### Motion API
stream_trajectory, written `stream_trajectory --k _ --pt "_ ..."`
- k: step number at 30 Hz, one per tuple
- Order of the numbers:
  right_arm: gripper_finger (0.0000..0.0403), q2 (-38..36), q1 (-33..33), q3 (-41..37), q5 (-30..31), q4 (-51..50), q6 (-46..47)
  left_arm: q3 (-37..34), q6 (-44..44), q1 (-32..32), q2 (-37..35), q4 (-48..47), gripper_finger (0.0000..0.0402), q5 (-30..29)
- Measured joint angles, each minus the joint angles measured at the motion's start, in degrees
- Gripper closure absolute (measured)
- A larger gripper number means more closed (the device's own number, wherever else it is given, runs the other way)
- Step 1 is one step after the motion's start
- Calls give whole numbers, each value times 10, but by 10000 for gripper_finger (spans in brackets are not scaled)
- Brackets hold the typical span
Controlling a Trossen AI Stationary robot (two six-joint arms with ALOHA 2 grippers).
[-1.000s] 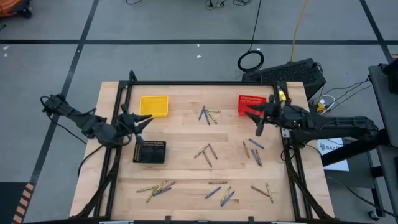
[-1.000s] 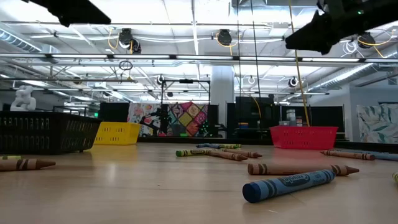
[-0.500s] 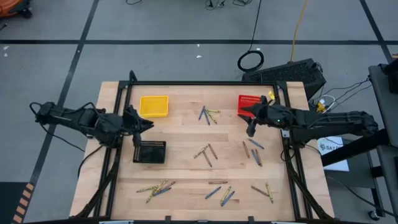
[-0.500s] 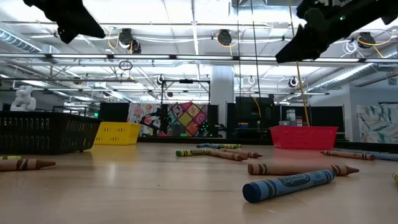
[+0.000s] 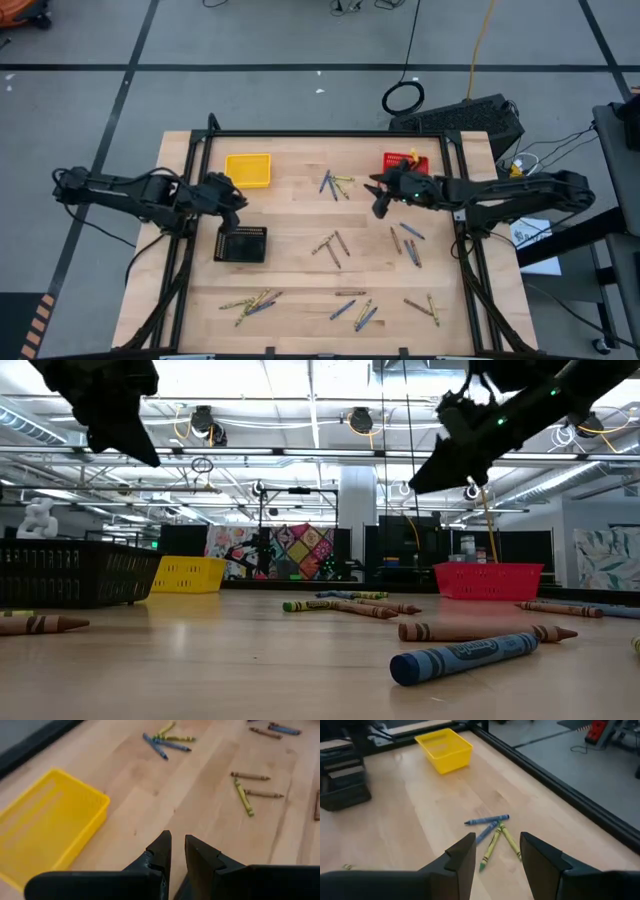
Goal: Sort crayons
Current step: Put the green crayon into the red bin
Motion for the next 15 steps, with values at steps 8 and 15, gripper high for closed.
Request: stream_trajectory --k 8,15 --pt "261 102 -22 86 28 -25 -8 0 15 0 8 10 343 -7" --pt "261 192 -40 203 -31 -143 4 0 14 0 12 11 343 -7"
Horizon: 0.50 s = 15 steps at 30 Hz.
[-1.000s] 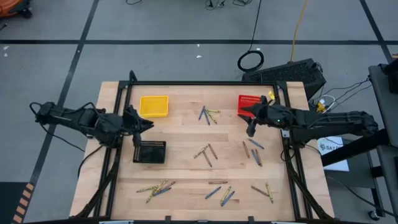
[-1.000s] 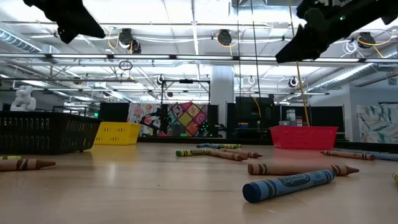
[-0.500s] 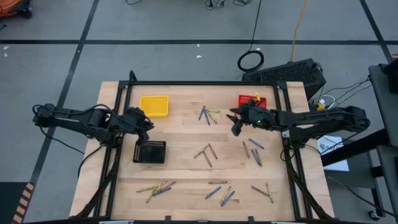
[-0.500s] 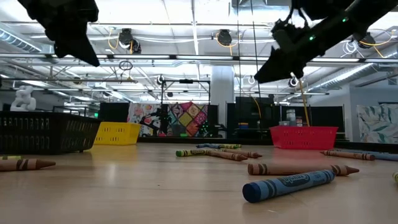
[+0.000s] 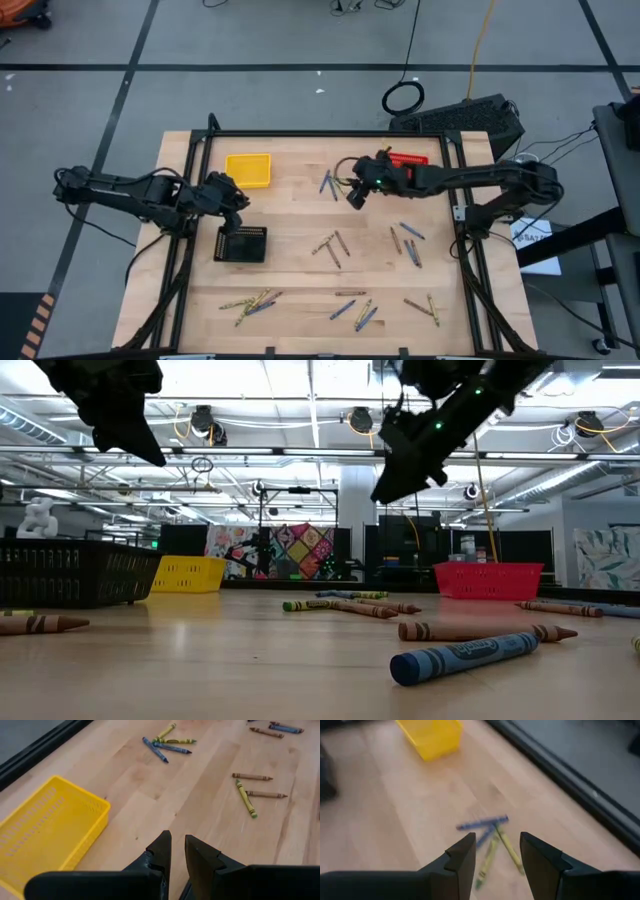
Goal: Sort crayons
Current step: Put the green crayon into the red bin
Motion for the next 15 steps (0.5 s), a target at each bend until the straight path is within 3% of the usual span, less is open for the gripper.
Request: stream_trajectory --k 3,8,15 --pt "261 33 -10 19 -30 -14 8 0 0 0 0 -1 343 0" --pt "261 64 -42 24 -163 -19 22 0 23 0 0 -2 343 1" --pt "261 65 -66 24 -104 -21 44 0 49 0 0 -1 343 0"
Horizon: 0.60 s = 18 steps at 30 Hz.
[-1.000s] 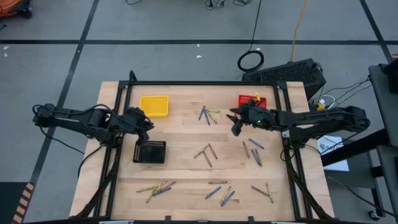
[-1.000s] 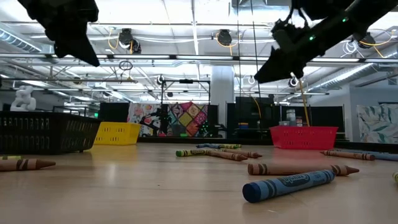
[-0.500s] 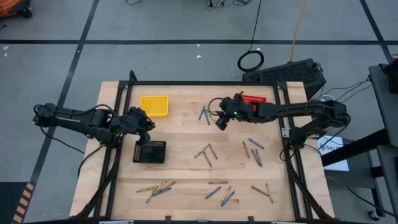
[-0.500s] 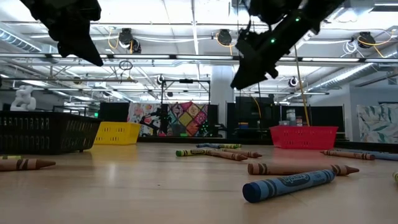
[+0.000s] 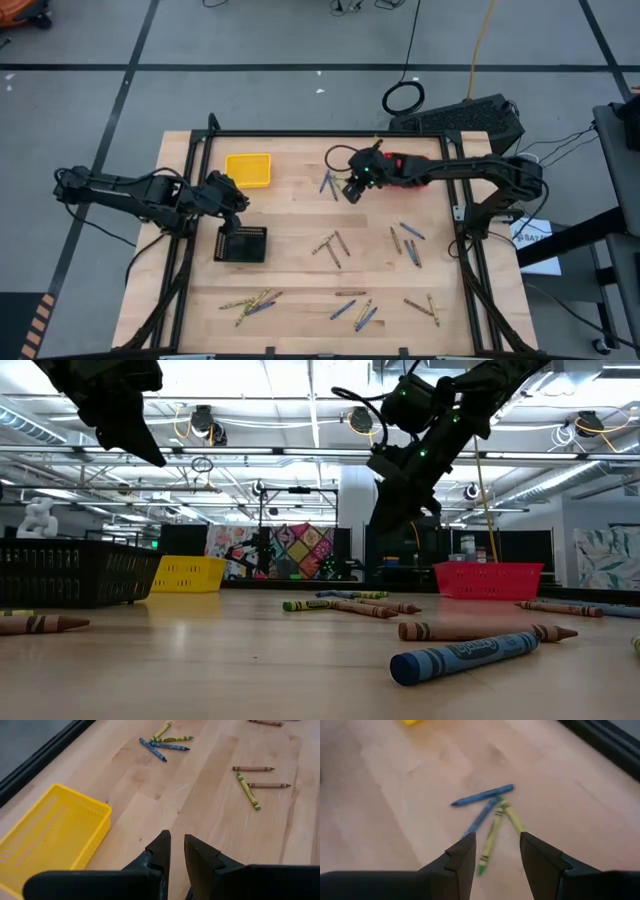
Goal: Sort crayons
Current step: Put the green crayon into the red bin
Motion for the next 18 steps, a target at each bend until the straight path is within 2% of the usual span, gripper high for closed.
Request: stream_trajectory --k 4,9,18 --pt "261 8 -9 0 4 4 16 0 1 0 0 0 343 0" --pt "261 44 -10 0 63 31 55 0 1 0 0 15 343 -7" --pt "261 76 4 0 61 50 58 0 1 0 0 25 343 -9"
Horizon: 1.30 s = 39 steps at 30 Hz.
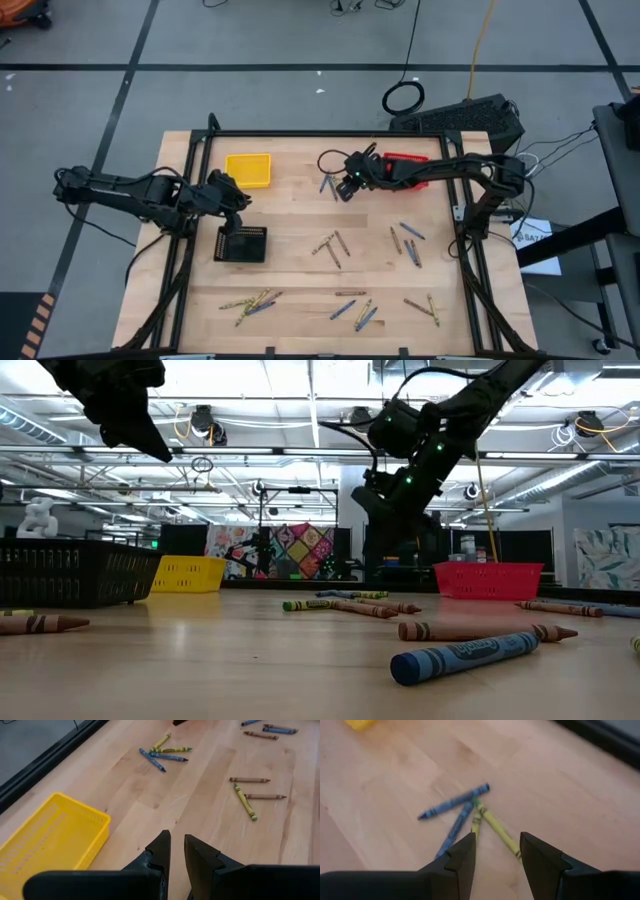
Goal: Sort crayons
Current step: Put the green crayon into the red bin
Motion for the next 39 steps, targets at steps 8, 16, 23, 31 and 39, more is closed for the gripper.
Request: stream_trajectory --k 8,16,23,31,39 --pt "261 -1 18 0 0 1 -3 0 0 0 0 0 343 -5" --pt "261 6 40 0 1 -7 -3 0 -4 0 0 0 343 -7" --pt "261 50 42 0 3 7 -6 0 -4 0 0 -1 343 -7" --pt "261 78 42 0 2 14 -7 0 -4 0 0 -2 343 -7" --pt "261 83 35 0 25 18 -14 0 -3 0 0 -2 343 -7"
